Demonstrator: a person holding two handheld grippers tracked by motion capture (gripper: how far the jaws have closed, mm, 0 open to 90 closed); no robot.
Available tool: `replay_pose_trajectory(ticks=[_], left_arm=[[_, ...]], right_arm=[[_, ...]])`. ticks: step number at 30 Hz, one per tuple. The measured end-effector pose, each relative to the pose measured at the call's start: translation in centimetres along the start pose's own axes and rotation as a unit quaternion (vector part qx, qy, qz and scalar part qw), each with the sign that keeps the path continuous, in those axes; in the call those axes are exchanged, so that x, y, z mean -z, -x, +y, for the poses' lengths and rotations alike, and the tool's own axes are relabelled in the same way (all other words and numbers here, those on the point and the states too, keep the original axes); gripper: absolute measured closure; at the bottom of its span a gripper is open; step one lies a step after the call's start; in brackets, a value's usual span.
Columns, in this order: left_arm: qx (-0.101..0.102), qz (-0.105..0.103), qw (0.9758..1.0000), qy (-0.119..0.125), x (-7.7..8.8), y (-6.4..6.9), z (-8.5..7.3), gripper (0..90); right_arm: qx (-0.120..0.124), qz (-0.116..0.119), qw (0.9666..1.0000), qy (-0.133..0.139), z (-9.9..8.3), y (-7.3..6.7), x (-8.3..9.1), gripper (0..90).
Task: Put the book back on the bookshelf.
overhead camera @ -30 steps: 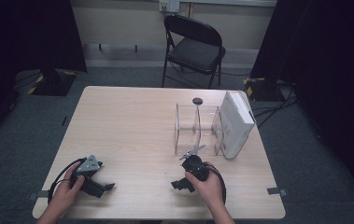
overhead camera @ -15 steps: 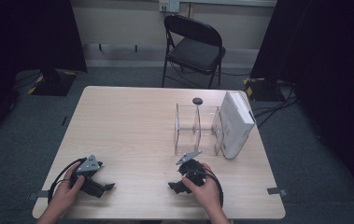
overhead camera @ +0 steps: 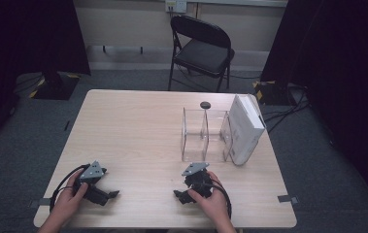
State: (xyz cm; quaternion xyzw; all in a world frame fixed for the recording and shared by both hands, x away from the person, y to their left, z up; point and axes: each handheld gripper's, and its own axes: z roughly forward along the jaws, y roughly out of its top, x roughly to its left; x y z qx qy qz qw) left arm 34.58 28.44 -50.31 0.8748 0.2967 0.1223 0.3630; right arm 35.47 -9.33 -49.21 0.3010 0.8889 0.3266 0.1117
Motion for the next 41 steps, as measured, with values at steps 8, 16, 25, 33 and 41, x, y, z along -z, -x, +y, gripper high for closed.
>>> replay_pose_trajectory(ticks=[8, 16, 25, 33, 41], left_arm=[[0.0, 0.0, 1.0, 0.0, 0.0, 0.0, 0.0, 0.0], [0.001, 0.001, 1.0, 0.001, 0.0, 0.0, 0.0, 0.0], [0.001, 0.001, 1.0, 0.001, 0.0, 0.0, 0.0, 0.0], [0.001, 0.001, 1.0, 0.001, 0.0, 0.0, 0.0, 0.0], [0.001, 0.001, 1.0, 0.001, 0.0, 0.0, 0.0, 0.0]], right_arm=[[-0.009, -0.008, 0.9995, 0.029, -0.5, -0.1, -0.2, 10.4], [-0.008, -0.008, 0.9984, 0.055, -1.1, -0.1, -0.3, 10.3], [-0.008, -0.008, 0.9984, 0.055, -1.1, -0.1, -0.3, 10.3], [-0.009, -0.009, 0.9985, 0.054, -1.1, -0.1, -0.3, 10.3], [-0.015, -0.014, 0.9983, 0.055, -1.1, -0.3, -0.3, 10.1]])
